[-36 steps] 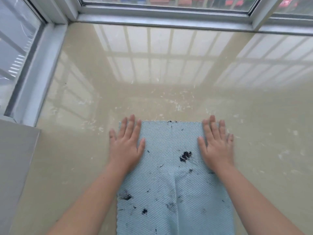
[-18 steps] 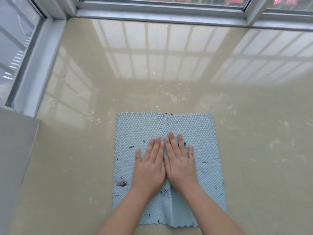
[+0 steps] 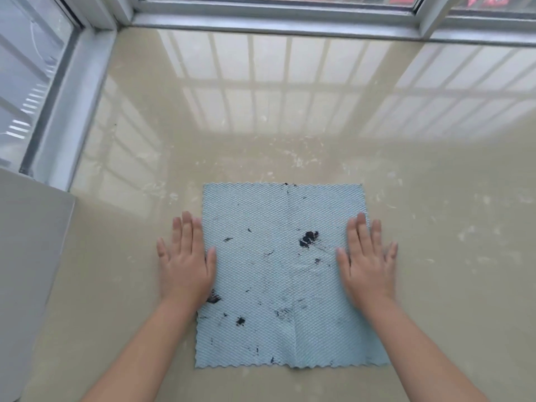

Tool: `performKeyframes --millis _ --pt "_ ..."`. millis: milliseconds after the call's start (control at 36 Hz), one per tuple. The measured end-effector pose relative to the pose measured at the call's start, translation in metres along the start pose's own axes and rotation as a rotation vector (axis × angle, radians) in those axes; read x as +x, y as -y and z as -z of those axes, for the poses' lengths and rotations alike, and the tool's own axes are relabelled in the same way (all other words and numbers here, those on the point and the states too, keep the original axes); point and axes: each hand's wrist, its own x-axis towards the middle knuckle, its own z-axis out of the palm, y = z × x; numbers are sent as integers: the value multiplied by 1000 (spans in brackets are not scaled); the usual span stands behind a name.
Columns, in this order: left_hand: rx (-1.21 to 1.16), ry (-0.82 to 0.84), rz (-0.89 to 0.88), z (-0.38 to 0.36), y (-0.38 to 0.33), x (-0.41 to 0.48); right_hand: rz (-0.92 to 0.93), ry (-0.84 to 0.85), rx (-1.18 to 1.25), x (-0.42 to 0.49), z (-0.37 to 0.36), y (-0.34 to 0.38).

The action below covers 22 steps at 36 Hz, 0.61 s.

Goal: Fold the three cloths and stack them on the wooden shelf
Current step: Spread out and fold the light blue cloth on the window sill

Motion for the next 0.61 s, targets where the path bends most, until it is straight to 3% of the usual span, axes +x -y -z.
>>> performKeyframes --millis 111,250,417,611 --pt "-39 -151 -148 -9 -21 -22 106 -175 31 -18 -11 16" --pt "-144 -157 -373 -44 -73 -69 296 -190 55 -57 -37 56" --pt "-93 -51 -351 -53 -78 -84 294 -161 37 -77 -52 57" --pt "-52 -102 -284 -43 -33 -78 225 -174 19 -70 -47 29"
